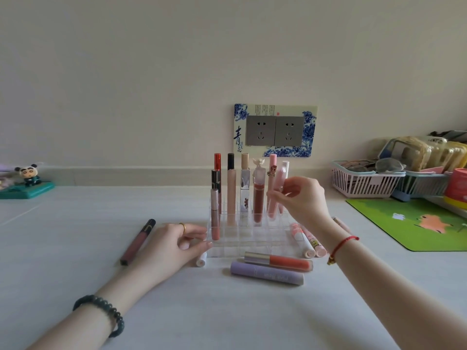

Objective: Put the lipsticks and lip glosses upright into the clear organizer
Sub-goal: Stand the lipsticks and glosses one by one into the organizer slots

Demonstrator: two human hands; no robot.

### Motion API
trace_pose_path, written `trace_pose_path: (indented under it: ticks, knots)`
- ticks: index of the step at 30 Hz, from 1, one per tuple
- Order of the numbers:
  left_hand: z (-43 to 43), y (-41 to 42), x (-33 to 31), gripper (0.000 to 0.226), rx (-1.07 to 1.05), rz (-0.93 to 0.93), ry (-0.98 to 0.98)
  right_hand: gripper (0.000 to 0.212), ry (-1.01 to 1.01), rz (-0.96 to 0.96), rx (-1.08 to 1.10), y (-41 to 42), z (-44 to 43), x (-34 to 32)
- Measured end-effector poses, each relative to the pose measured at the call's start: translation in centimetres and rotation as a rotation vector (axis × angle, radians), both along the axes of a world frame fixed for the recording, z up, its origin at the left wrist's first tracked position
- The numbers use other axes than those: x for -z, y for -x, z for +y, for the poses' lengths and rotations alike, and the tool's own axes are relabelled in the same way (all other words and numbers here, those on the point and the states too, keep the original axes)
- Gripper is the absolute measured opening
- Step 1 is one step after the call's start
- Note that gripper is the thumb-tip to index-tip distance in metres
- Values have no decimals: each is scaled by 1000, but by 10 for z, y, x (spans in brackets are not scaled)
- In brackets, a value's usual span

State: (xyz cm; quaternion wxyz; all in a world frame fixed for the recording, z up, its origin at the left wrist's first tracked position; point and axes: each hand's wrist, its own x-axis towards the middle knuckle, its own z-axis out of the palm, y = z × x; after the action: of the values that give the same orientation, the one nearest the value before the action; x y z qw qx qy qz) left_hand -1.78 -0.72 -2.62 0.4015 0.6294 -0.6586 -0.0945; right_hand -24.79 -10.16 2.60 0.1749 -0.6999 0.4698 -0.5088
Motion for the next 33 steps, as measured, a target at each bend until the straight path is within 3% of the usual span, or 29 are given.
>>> trace_pose_path:
  ticks: [33]
  knots:
    - [7,5,-7,34,7,-16,-14,28,-16,98,45,-1,-9,18]
